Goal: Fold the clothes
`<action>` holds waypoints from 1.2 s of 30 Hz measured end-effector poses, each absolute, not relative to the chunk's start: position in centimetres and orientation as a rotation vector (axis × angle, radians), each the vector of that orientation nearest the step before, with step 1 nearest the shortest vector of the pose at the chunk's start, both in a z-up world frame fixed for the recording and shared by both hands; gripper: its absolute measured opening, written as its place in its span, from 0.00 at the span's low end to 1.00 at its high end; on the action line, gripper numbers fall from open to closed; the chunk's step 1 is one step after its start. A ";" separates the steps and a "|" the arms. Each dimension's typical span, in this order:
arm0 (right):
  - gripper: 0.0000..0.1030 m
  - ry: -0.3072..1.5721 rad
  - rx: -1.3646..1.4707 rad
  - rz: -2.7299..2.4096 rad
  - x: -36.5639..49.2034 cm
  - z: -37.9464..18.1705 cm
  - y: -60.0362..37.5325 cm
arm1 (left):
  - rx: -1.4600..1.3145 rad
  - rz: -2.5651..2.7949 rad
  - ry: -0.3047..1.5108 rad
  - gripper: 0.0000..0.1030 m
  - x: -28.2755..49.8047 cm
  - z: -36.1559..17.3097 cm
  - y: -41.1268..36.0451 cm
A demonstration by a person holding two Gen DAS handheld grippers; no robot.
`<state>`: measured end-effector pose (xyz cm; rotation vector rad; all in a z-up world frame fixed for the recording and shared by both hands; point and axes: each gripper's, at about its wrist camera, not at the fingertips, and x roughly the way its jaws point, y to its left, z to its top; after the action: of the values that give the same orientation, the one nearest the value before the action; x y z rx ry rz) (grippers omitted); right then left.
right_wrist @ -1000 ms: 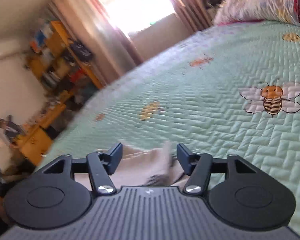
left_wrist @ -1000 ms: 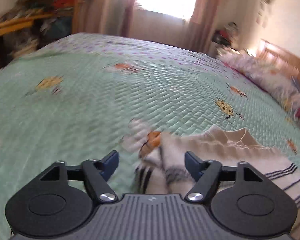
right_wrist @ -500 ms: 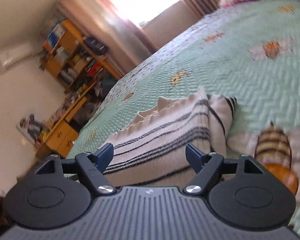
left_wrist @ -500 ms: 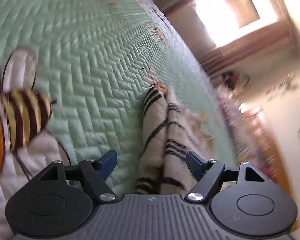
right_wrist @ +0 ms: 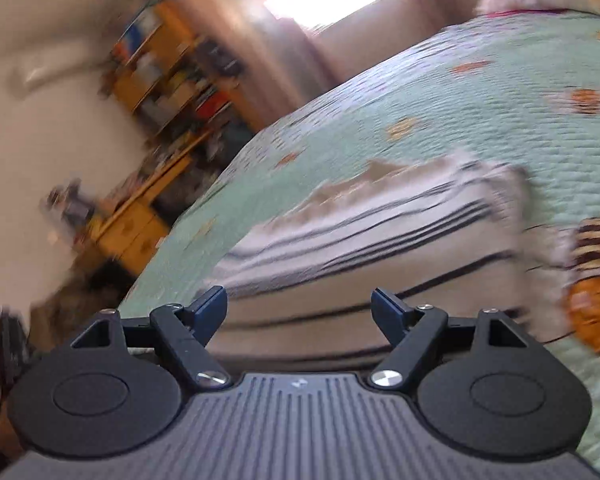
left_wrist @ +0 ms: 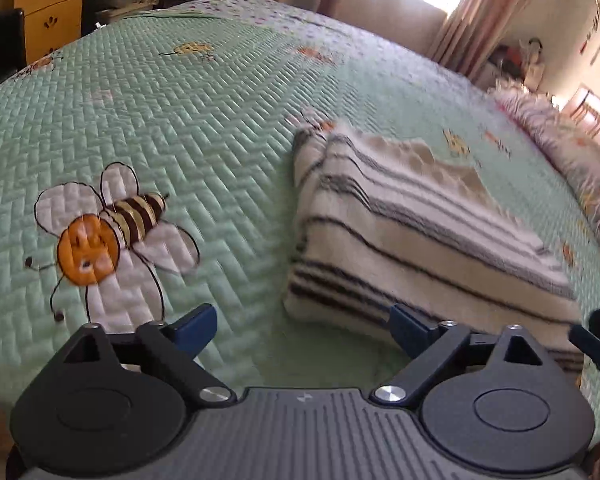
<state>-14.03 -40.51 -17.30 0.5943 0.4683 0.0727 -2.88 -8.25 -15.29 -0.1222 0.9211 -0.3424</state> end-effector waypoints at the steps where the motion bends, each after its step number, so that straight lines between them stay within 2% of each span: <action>1: 0.78 0.479 0.574 0.093 -13.9 -17.2 -39.5 | -0.102 -0.342 0.927 0.94 -3.3 -15.1 -8.6; 10: 0.78 0.553 0.566 0.107 -13.8 -16.5 -36.1 | -0.050 -0.311 0.955 0.96 -6.7 -13.3 -10.0; 19: 0.79 0.536 0.513 0.029 -13.8 -13.1 -35.7 | 0.012 -0.351 0.896 0.99 -8.7 -10.8 -12.9; 29: 0.84 0.611 0.495 0.018 -13.0 -12.2 -36.9 | 0.022 -0.389 0.909 0.99 -10.0 -10.9 -13.1; 36: 0.84 0.715 0.510 -0.011 -11.9 -14.0 -37.7 | -0.040 -0.370 0.983 0.99 -6.9 -13.8 -11.8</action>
<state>-11.85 -37.73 -13.96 0.5099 0.7149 -0.0112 -6.92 -11.85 -13.77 -0.0402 0.9829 -0.3695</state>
